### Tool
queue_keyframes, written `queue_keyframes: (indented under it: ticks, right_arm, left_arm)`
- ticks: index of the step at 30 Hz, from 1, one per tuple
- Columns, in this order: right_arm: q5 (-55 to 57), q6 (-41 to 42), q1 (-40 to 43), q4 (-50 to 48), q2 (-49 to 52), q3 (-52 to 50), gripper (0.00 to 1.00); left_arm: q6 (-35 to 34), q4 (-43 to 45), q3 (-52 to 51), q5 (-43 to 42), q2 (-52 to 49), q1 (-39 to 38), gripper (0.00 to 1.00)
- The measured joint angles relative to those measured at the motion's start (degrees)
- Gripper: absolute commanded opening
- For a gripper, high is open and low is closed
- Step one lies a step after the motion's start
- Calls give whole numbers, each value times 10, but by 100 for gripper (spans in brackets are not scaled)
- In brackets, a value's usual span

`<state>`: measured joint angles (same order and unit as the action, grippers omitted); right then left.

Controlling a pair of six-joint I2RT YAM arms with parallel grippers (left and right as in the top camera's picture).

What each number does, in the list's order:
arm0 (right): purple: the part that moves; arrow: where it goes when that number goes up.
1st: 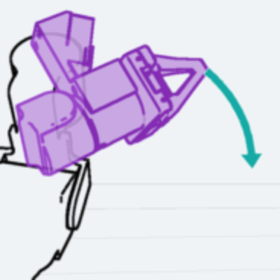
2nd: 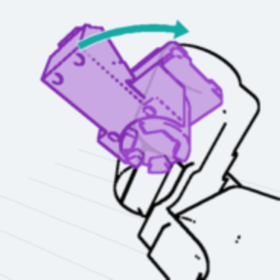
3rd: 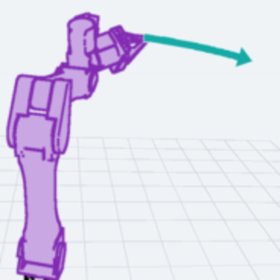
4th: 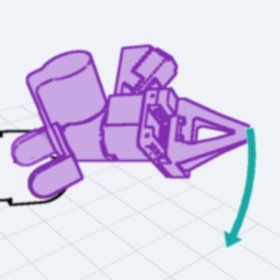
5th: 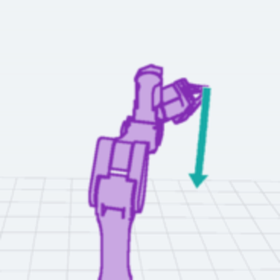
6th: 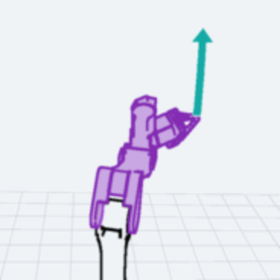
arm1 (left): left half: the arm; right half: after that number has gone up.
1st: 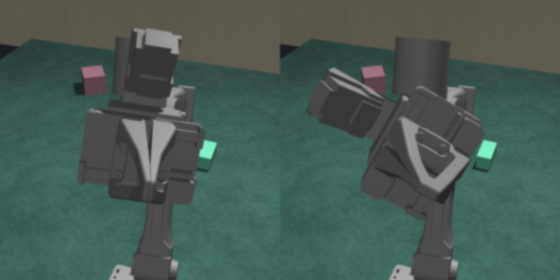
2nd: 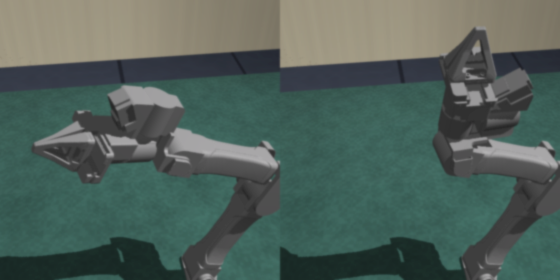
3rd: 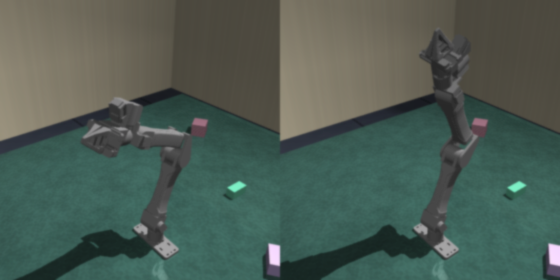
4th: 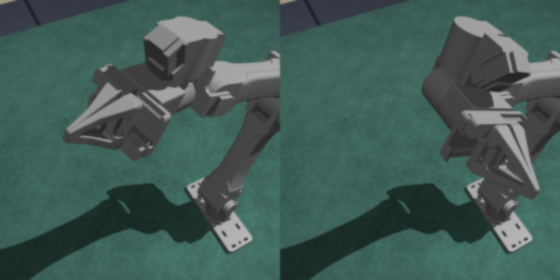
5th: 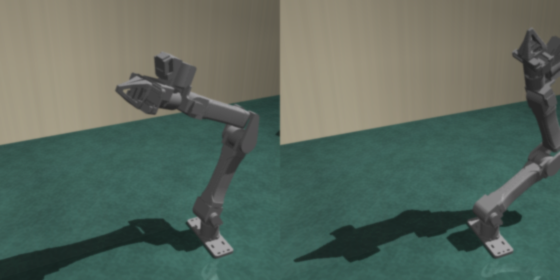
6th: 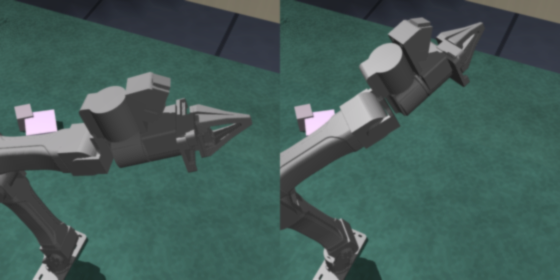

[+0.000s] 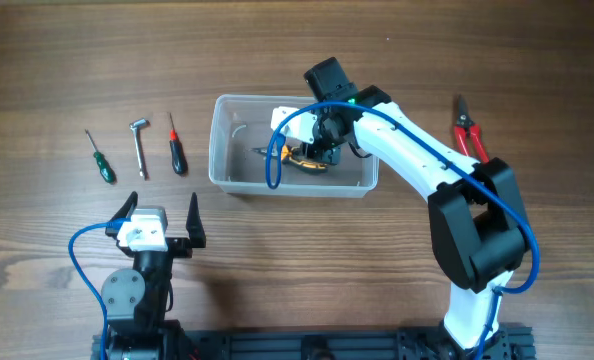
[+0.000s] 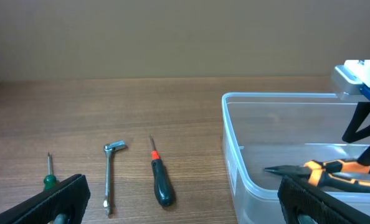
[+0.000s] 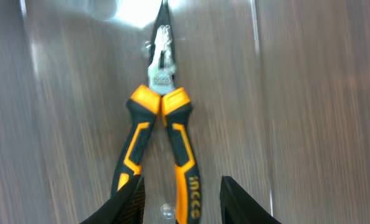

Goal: Pack container
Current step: 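Lower the pliers into the container and open the right gripper, then move the right gripper to the red-handled cutters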

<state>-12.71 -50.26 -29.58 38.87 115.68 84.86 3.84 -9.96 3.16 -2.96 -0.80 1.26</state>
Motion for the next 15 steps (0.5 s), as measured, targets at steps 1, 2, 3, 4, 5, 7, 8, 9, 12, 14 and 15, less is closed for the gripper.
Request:
queue_keyframes:
  ticks: [1,2,3,4,5,7,8,9,12,14,15]
  right_arm:
    - [-1,18,0,-10,0,0,41]
    - [-2,37,0,-17,0,0,41]
    - [-2,56,0,-20,0,0,41]
    - [-2,75,0,-19,0,1,40]
    - [-2,96,0,-17,0,5,40]
    - [-2,142,0,-14,0,24,39]
    - [-2,164,0,-11,0,38,39]
    - [-2,182,0,-7,-1,51,39]
    - [4,247,1,39,-16,112,40]
    - [36,293,4,89,-49,155,42]
    - [52,305,9,110,-67,172,45]
  left_arm:
    - [0,0,0,0,0,0,100]
    - [0,0,0,0,0,0,100]
    - [0,0,0,0,0,0,100]
    - [0,0,0,0,0,0,100]
    - [0,0,0,0,0,0,100]
    - [0,0,0,0,0,0,100]
    - [0,0,0,0,0,0,100]
    - [0,0,0,0,0,0,100]
    - [0,0,0,0,0,0,100]
    - [0,0,0,0,0,0,100]
    - [0,0,0,0,0,0,100]
